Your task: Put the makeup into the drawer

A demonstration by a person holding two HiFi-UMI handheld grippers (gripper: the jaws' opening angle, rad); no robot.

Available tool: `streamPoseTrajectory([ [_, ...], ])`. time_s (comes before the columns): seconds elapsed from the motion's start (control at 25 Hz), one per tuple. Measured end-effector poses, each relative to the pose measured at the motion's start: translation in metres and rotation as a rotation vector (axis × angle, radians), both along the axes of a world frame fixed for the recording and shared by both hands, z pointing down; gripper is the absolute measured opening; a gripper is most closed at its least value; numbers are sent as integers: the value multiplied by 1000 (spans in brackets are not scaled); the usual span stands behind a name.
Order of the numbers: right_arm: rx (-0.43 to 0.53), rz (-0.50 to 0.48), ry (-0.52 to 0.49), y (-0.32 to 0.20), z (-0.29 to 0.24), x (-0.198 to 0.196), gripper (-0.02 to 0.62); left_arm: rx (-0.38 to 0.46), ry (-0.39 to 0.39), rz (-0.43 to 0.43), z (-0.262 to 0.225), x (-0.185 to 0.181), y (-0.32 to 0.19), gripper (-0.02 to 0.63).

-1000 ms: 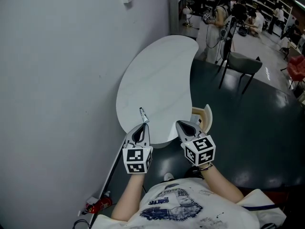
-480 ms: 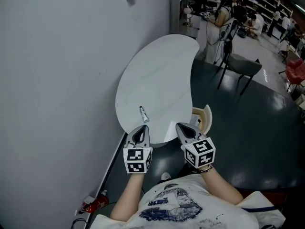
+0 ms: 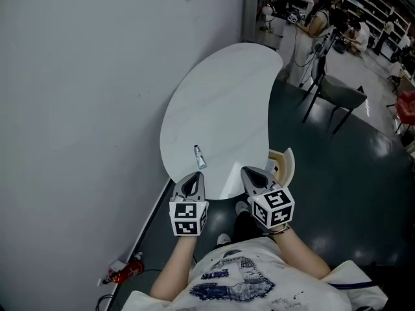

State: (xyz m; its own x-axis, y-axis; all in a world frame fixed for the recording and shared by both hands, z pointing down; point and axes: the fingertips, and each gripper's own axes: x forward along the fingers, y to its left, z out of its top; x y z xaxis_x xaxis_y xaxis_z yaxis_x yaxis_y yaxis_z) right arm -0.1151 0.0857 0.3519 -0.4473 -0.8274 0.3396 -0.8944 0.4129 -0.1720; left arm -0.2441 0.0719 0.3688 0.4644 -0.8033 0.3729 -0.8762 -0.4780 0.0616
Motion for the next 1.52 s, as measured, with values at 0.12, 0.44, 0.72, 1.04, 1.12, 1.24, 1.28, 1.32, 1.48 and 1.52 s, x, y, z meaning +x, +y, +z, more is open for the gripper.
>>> streamPoseTrajectory([
  [0.12, -13, -32, -4, -21, 4, -4, 20, -8, -2, -27, 4, -2, -18, 46],
  [0.44, -50, -119, -11, -83, 20, -8, 20, -55, -21, -115, 25, -8, -67, 46],
  [0.72, -72, -199, -8, -126, 29, -4, 20, -85, -33, -187, 37, -3, -99, 48],
  [1.04, -107, -336, -5, -160, 48, -14, 20, -125, -38, -306, 57, -6, -120, 48],
  [1.12, -112, -373, -4, -168, 51, -17, 20, -136, -38, -336, 62, -6, -123, 48],
  [1.24, -117, -409, 2, -179, 57, -16, 20, -147, -39, -367, 73, -4, -130, 48],
  [1.28, -119, -415, 3, -182, 60, -15, 20, -149, -39, -375, 76, -3, -132, 48],
  [1.32, -121, -421, 4, -184, 63, -15, 20, -152, -39, -382, 80, -3, -133, 48],
  [1.48, -140, -449, 5, -188, 79, -16, 20, -168, -38, -419, 95, -5, -133, 49],
  [1.52, -147, -454, 3, -189, 81, -16, 20, -176, -40, -424, 99, -4, -135, 49],
])
